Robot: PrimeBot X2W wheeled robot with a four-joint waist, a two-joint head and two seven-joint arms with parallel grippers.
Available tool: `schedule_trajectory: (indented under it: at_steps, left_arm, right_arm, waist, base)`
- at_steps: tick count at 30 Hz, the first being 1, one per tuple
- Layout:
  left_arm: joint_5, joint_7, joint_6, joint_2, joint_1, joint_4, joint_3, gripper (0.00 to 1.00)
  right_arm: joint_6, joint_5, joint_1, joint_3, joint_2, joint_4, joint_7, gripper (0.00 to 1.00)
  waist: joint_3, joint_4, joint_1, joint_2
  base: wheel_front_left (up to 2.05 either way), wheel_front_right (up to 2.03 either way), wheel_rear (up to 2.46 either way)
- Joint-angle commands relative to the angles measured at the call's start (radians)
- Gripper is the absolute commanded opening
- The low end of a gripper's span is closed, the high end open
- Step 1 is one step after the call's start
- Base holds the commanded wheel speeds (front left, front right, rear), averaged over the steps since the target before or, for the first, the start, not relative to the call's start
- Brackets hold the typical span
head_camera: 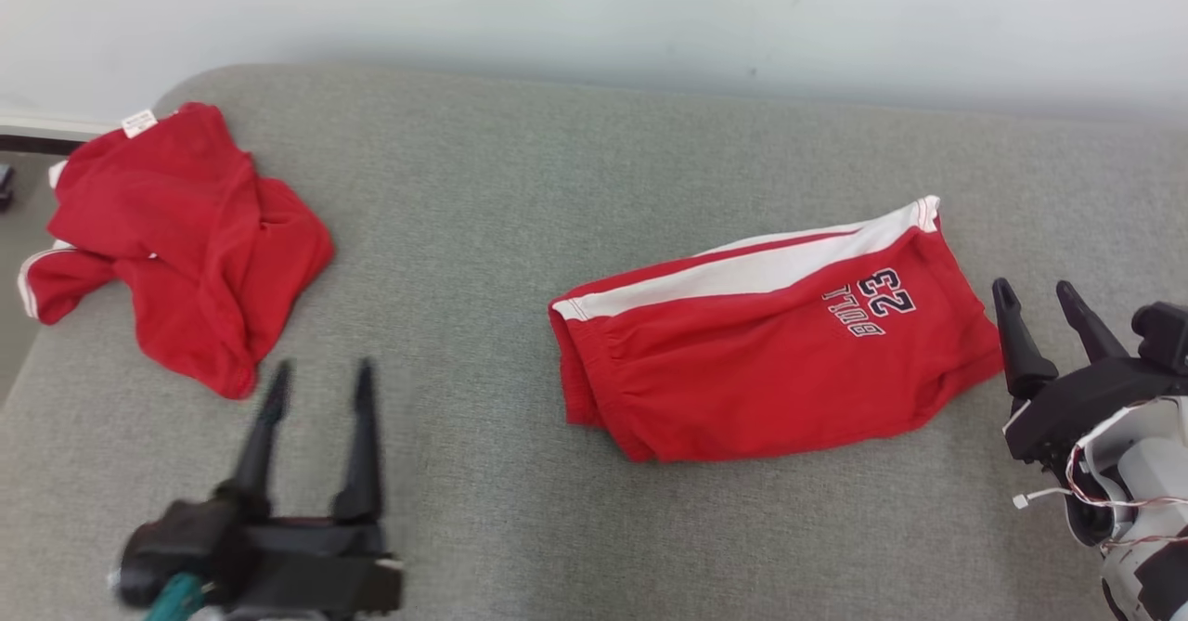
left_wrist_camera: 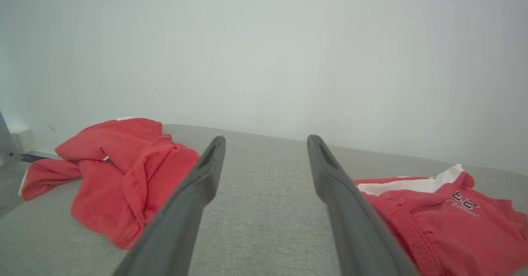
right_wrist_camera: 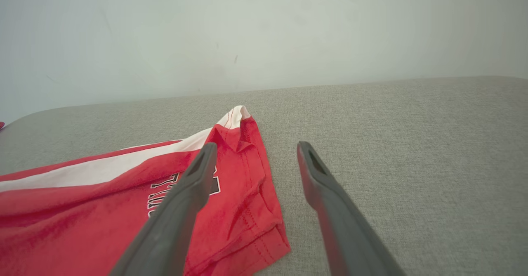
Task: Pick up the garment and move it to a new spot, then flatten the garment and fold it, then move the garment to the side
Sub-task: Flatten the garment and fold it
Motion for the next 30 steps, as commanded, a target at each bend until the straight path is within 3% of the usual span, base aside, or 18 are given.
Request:
schedule_trajectory:
  at_steps: [1, 7, 23, 24, 30]
  left_arm:
    - [0.027, -0.004, 0.009, -0.004, 0.035, -0.016, 0.045, 1.00]
    - [0.127, -0.004, 0.045, -0.015, 0.099, -0.058, 0.132, 1.00]
    - [0.147, -0.004, 0.026, -0.032, 0.073, -0.035, 0.124, 1.00]
    - [0.146, -0.004, 0.025, -0.033, 0.074, -0.033, 0.124, 1.00]
    - [0.144, -0.004, 0.026, -0.033, 0.101, -0.019, 0.118, 1.00]
  right_arm:
    - [0.001, -0.002, 0.016, -0.003, -0.006, 0.007, -0.004, 1.00]
    - [0.001, -0.015, -0.010, 0.005, -0.004, 0.068, 0.027, 1.00]
    - [0.001, -0.027, -0.090, 0.027, 0.045, 0.259, 0.128, 1.00]
    - [0.001, -0.019, -0.084, 0.032, 0.052, 0.262, 0.143, 0.00]
    - [0.001, 0.022, -0.053, 0.042, 0.056, 0.241, 0.118, 0.00]
  waist:
    - [-0.015, 0.016, 0.0003, 0.0001]
    - [-0.010, 0.039, 0.0003, 0.0001]
    - [0.039, 0.074, 0.0003, 0.0001]
    - [0.036, 0.071, 0.0003, 0.0001]
    - [-0.004, 0.043, 0.0003, 0.0001]
  base:
    - [0.00, 0.00, 0.00]
    - [0.00, 0.00, 0.00]
    - [0.00, 0.00, 0.00]
    - [0.00, 0.00, 0.00]
    - [0.00, 0.00, 0.00]
